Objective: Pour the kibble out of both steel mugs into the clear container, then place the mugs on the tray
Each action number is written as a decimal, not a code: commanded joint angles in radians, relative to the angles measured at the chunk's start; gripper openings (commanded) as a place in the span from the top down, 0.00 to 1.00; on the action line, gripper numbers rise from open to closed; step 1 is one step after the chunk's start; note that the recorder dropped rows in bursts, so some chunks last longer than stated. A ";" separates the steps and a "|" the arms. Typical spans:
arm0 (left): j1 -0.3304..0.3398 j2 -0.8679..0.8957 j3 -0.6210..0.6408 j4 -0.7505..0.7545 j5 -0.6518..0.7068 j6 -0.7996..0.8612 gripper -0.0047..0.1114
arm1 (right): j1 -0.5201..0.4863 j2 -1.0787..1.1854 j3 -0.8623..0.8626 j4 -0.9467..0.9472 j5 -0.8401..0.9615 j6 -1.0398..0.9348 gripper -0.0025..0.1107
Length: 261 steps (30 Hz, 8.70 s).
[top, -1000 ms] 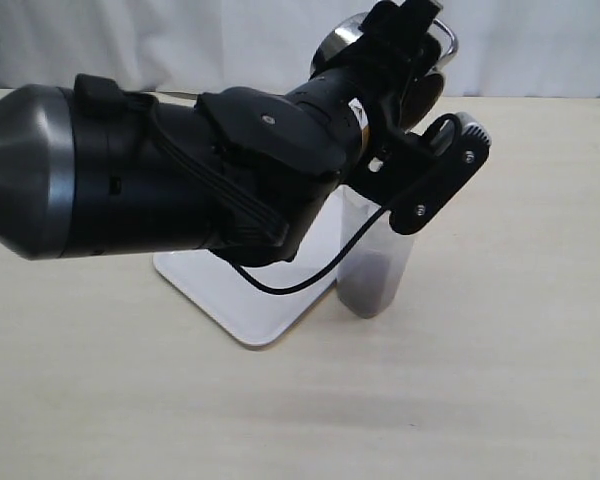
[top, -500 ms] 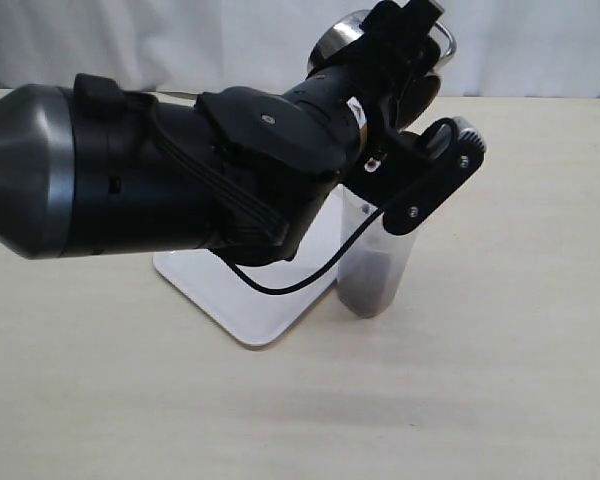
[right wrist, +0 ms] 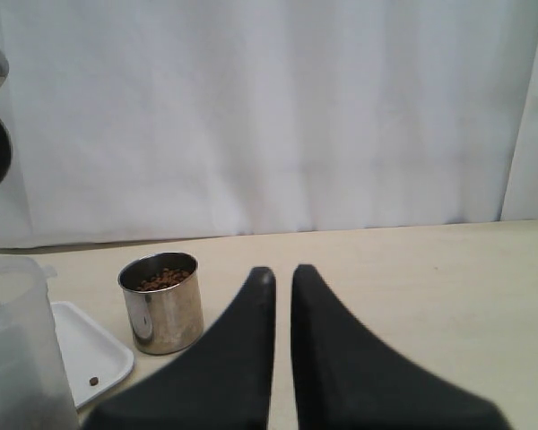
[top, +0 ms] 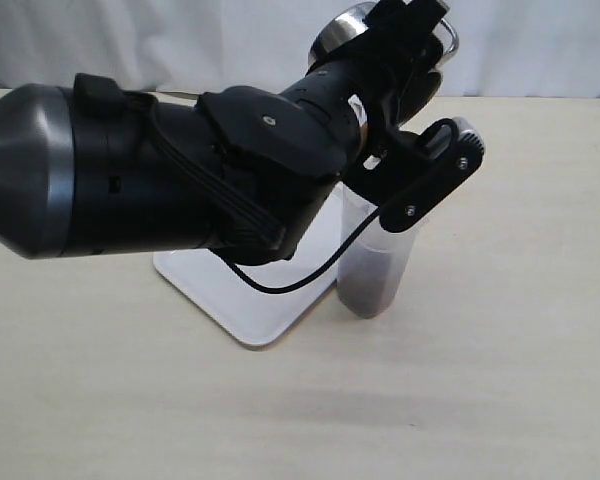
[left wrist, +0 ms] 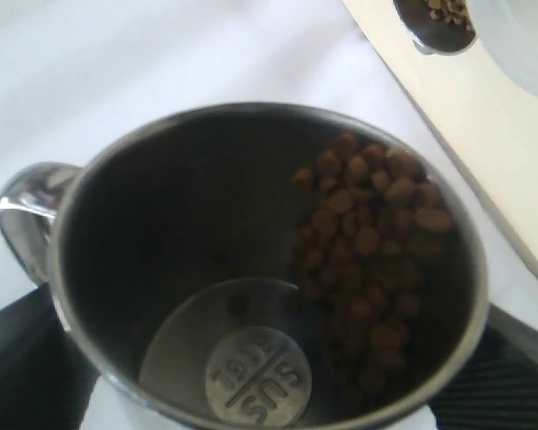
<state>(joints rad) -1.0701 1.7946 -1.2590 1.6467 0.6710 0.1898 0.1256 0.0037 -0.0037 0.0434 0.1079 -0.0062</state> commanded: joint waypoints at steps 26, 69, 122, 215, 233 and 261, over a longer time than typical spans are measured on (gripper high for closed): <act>-0.025 -0.007 -0.012 0.098 0.024 0.106 0.96 | -0.006 -0.004 0.004 0.005 0.001 -0.003 0.93; -0.025 -0.007 -0.012 0.098 -0.031 0.469 0.96 | -0.006 -0.004 0.004 0.005 0.001 -0.003 0.93; 0.787 -0.394 0.587 -0.546 -0.986 -0.895 0.96 | -0.006 -0.004 0.004 0.005 0.001 -0.003 0.93; 1.064 -0.725 0.958 -0.682 -1.125 -1.018 0.53 | -0.006 -0.004 0.004 0.005 0.001 -0.003 0.93; 1.064 -1.791 1.259 -0.752 -0.665 -1.234 0.96 | -0.006 -0.004 0.004 0.005 0.001 -0.003 0.93; 1.064 -1.795 1.259 -0.795 -0.482 -1.241 0.96 | -0.006 -0.004 0.004 0.005 0.001 -0.003 0.93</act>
<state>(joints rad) -0.0088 0.0024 -0.0020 0.8600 0.1848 -1.0451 0.1256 0.0037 -0.0037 0.0434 0.1098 -0.0062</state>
